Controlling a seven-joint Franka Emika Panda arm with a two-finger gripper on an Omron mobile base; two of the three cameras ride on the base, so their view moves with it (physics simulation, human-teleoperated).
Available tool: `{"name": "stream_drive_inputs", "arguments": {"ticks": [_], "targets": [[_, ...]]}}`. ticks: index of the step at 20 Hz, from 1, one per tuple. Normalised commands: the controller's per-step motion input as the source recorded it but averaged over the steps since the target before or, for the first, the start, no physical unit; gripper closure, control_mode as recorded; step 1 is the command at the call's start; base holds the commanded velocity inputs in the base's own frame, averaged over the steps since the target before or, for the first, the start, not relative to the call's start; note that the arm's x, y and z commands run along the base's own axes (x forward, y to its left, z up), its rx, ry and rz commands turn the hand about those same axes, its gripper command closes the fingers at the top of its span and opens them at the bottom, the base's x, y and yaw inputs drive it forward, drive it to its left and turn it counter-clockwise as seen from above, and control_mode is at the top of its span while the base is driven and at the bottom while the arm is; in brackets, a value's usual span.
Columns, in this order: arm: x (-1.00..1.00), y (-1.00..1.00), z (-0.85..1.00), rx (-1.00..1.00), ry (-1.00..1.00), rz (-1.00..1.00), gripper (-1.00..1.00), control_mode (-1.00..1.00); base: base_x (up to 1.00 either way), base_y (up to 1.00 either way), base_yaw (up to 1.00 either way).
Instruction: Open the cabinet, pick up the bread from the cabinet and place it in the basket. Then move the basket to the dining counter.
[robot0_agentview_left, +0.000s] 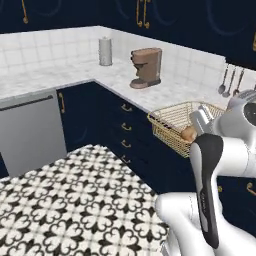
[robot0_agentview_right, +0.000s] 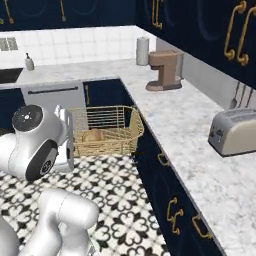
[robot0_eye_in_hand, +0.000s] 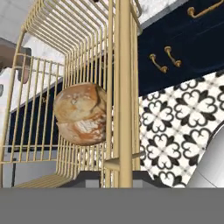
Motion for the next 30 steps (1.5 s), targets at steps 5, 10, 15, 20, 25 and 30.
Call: {"name": "stream_drive_inputs", "arguments": {"ticks": [5,10,15,20,25,30], "targets": [[0.00,0.00,0.00,0.00,0.00,0.00,1.00,1.00,0.01,0.00,0.99],[0.00,0.00,0.00,0.00,0.00,0.00,1.00,1.00,0.01,0.00,1.00],[0.00,0.00,0.00,0.00,0.00,0.00,1.00,1.00,0.01,0.00,1.00],[0.00,0.00,0.00,0.00,0.00,0.00,1.00,1.00,0.28,0.00,0.94],[0.00,0.00,0.00,0.00,0.00,0.00,1.00,1.00,0.49,0.00,0.92],[0.00,0.00,0.00,0.00,0.00,0.00,1.00,1.00,0.83,0.00,0.71]]}}
